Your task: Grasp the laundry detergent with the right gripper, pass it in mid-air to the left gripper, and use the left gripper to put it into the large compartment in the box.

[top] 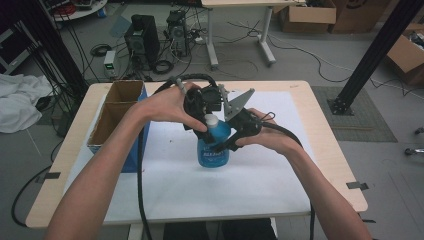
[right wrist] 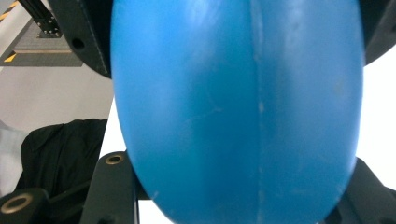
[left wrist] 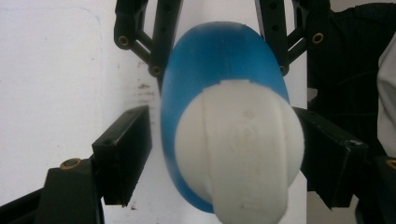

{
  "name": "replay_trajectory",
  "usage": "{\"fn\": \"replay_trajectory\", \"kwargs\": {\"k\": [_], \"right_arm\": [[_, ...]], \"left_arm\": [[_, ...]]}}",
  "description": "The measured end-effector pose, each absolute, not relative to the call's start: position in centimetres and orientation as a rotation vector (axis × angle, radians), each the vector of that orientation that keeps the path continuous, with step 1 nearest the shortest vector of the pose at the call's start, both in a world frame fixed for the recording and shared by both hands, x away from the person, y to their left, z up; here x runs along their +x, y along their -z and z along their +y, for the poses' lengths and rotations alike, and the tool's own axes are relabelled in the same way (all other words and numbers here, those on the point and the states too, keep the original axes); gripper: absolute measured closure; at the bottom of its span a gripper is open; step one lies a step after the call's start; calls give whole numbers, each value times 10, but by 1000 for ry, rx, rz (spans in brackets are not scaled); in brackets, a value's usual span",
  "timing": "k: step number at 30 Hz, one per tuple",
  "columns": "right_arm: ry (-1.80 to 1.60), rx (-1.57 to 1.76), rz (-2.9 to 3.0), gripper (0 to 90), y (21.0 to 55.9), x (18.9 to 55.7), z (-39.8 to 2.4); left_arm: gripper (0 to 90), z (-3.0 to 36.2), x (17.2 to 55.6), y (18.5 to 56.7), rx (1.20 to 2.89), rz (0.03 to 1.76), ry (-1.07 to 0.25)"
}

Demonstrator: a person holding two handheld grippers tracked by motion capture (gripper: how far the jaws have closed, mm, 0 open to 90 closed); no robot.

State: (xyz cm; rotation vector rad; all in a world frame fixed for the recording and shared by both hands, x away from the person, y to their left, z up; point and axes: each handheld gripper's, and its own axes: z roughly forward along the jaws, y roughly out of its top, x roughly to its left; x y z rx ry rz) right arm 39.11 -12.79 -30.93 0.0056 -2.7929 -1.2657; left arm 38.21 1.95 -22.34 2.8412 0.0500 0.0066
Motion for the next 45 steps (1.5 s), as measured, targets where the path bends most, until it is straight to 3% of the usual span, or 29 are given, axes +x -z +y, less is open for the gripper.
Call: {"fn": "replay_trajectory", "kwargs": {"k": [26,45], "right_arm": [[1264,1,-2782,441,311,389,-128],[1283,11,-2765,440,313,388,-127]], "left_arm": [[372,16,379,228,2832,21,-12],[380,18,376,227,2837,43,-10]]}}
